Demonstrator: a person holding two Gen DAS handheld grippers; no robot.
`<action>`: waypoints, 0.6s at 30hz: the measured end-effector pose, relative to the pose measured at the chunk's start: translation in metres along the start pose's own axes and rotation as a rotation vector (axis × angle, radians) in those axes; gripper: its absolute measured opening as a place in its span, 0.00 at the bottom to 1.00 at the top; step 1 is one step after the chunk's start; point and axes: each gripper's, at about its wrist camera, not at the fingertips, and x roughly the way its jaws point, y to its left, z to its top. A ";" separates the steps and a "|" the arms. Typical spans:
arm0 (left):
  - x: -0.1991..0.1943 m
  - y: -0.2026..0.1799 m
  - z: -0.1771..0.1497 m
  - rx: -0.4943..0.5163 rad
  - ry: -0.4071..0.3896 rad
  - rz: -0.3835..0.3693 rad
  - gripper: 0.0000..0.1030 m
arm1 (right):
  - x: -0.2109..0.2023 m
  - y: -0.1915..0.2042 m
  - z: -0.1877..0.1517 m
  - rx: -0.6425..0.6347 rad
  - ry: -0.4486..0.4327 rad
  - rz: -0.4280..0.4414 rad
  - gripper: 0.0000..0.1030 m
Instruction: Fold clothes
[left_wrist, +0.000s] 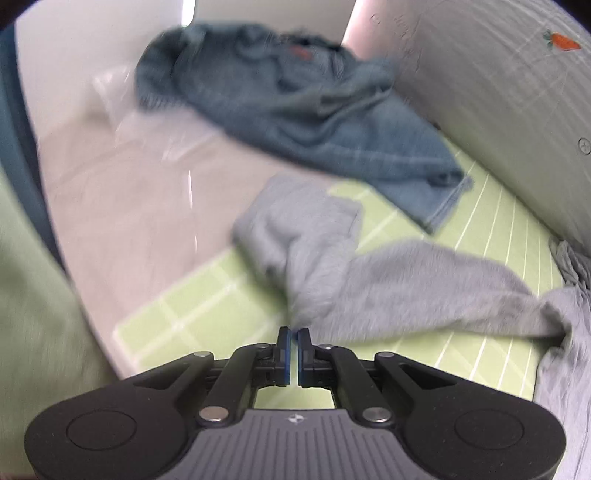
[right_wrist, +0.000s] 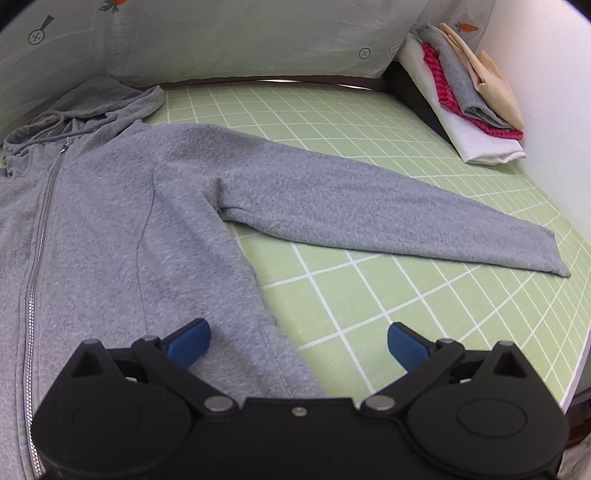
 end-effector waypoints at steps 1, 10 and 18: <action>-0.002 0.000 -0.001 0.010 -0.003 0.000 0.04 | 0.000 0.001 0.000 -0.007 -0.002 -0.001 1.00; -0.010 -0.021 0.017 0.173 -0.107 0.017 0.68 | -0.004 0.007 -0.003 -0.030 -0.035 -0.033 1.00; 0.050 -0.046 0.056 0.342 0.033 0.122 0.79 | -0.003 0.006 -0.004 -0.024 -0.037 -0.025 1.00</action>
